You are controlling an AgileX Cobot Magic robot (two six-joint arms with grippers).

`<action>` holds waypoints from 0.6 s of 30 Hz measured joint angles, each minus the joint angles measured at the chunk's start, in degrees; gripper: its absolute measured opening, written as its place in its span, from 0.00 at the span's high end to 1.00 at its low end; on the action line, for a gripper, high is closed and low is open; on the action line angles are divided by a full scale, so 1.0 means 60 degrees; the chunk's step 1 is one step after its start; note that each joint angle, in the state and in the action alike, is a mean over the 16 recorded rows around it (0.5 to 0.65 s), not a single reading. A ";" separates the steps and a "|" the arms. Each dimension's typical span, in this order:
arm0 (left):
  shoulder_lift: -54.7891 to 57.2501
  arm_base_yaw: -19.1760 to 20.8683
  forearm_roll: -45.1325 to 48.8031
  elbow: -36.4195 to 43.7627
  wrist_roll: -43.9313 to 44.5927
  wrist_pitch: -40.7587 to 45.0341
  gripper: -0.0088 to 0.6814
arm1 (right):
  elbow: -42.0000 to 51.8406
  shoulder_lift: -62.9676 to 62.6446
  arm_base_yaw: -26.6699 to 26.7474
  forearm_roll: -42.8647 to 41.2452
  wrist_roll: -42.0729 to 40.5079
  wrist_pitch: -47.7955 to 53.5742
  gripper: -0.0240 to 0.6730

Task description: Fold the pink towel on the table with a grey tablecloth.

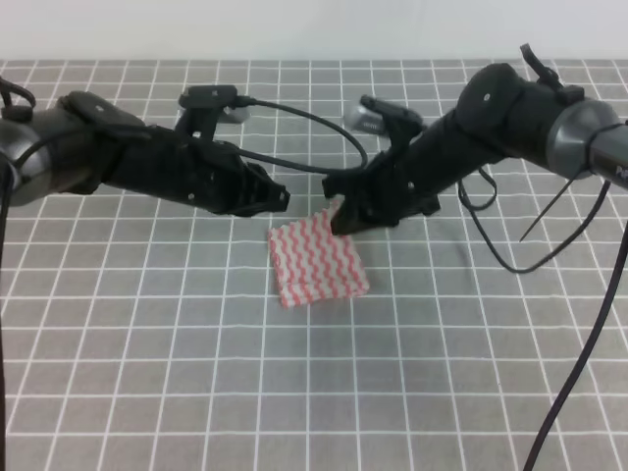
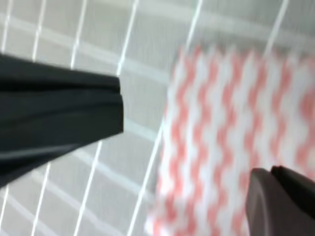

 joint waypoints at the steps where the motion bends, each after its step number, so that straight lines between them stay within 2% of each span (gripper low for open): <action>1: 0.0017 0.0006 -0.0061 -0.0013 0.0001 -0.0087 0.99 | -0.0058 -0.0002 -0.0001 0.0010 0.0000 -0.0095 0.99; 18: 0.1060 0.0017 -0.0788 -0.0033 0.0088 -0.0674 0.99 | -0.0552 0.0754 -0.0026 0.0338 0.0000 -0.1255 0.95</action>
